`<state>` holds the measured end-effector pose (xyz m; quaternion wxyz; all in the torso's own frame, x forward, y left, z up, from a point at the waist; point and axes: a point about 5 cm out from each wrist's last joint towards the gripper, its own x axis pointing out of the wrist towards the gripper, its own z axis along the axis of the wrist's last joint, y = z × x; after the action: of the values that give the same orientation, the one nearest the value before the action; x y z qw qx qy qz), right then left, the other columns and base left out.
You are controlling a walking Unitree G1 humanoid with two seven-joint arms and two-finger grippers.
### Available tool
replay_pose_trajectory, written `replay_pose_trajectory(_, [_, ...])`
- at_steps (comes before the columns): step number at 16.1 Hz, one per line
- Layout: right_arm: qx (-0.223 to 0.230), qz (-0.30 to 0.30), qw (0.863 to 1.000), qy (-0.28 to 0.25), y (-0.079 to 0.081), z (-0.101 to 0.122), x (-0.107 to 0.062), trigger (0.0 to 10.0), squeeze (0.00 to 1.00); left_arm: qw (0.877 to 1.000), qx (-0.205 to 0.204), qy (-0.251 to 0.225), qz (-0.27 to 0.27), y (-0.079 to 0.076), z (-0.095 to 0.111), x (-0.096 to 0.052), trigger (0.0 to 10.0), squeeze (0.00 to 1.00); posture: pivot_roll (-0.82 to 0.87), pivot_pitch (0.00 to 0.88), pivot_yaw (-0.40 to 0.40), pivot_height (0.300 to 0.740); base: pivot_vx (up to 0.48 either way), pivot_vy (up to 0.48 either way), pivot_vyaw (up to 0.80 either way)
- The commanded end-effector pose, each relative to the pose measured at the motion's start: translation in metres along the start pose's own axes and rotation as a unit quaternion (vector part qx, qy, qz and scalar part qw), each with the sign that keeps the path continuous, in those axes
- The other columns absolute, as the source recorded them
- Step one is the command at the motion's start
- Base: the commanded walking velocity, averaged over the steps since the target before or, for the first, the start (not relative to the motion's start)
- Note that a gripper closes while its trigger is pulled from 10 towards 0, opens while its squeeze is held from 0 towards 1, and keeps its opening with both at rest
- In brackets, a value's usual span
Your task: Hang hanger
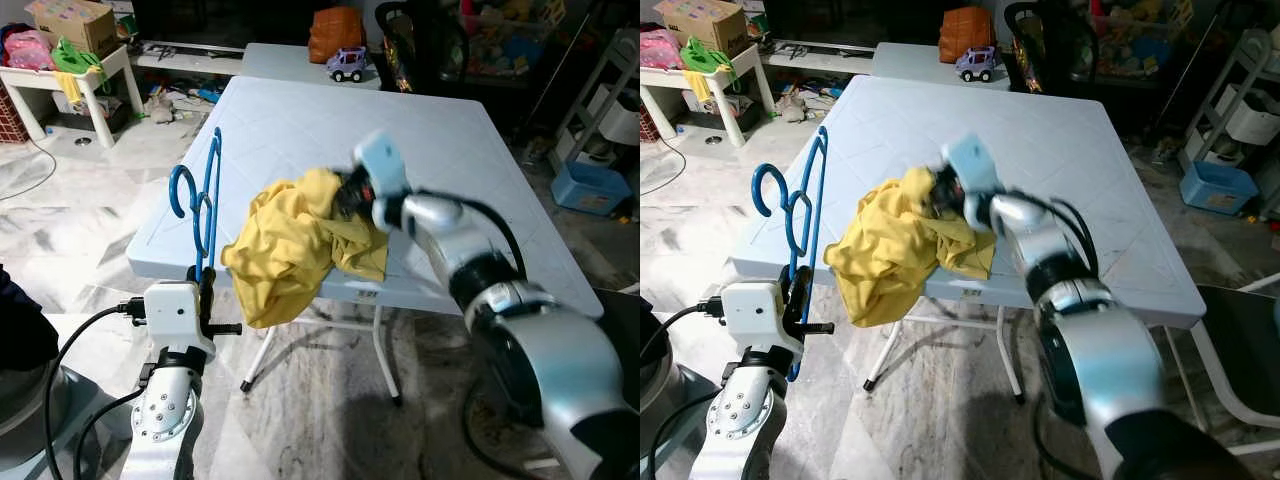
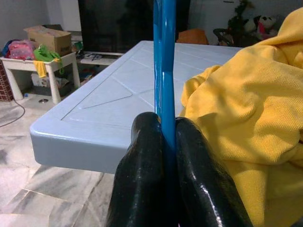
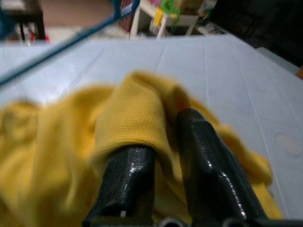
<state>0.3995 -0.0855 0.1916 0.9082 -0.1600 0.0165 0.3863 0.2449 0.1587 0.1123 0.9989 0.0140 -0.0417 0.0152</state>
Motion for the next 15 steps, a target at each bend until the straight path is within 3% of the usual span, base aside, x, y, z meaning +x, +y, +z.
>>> replay_pose_trajectory(1, [-0.034, 0.004, 0.999, 0.004, -0.002, -0.001, -0.003, 10.0, 1.00, 1.000, 0.003, -0.008, -0.009, -0.002, 0.003, 0.000, 10.0, 0.00, 0.15, 0.000, -0.070, 0.740, 0.000, 0.000, 0.00])
replay_pose_trajectory(4, [-0.039, -0.027, 0.998, 0.051, -0.004, -0.029, -0.014, 10.0, 1.00, 1.000, 0.005, -0.010, -0.017, -0.004, 0.004, 0.004, 10.0, 0.00, 0.13, 0.000, -0.055, 0.740, 0.000, 0.000, 0.00])
replay_pose_trajectory(5, [-0.085, -0.024, 0.992, 0.090, -0.005, -0.042, -0.022, 10.0, 1.00, 1.000, 0.005, -0.010, -0.019, -0.004, 0.005, 0.005, 10.0, 0.00, 0.12, 0.000, -0.047, 0.740, 0.000, 0.000, 0.00])
replay_pose_trajectory(9, [-0.097, -0.014, 0.988, 0.118, -0.022, -0.049, -0.042, 10.0, 1.00, 1.000, 0.003, -0.004, -0.028, -0.006, 0.002, 0.003, 10.0, 0.00, 0.11, 0.000, -0.037, 0.740, 0.000, 0.000, 0.00])
replay_pose_trajectory(12, [-0.045, 0.022, 0.994, 0.096, -0.024, -0.046, -0.047, 10.0, 1.00, 0.999, -0.001, -0.002, -0.032, -0.009, 0.001, 0.005, 10.0, 0.00, 0.10, 0.000, -0.035, 0.740, 0.000, 0.000, 0.00])
replay_pose_trajectory(15, [0.023, 0.111, 0.993, 0.038, 0.000, -0.043, -0.038, 10.0, 1.00, 1.000, 0.002, -0.006, -0.030, -0.008, 0.002, 0.007, 10.0, 0.00, 0.10, 0.000, -0.033, 0.740, 0.000, 0.000, 0.00])
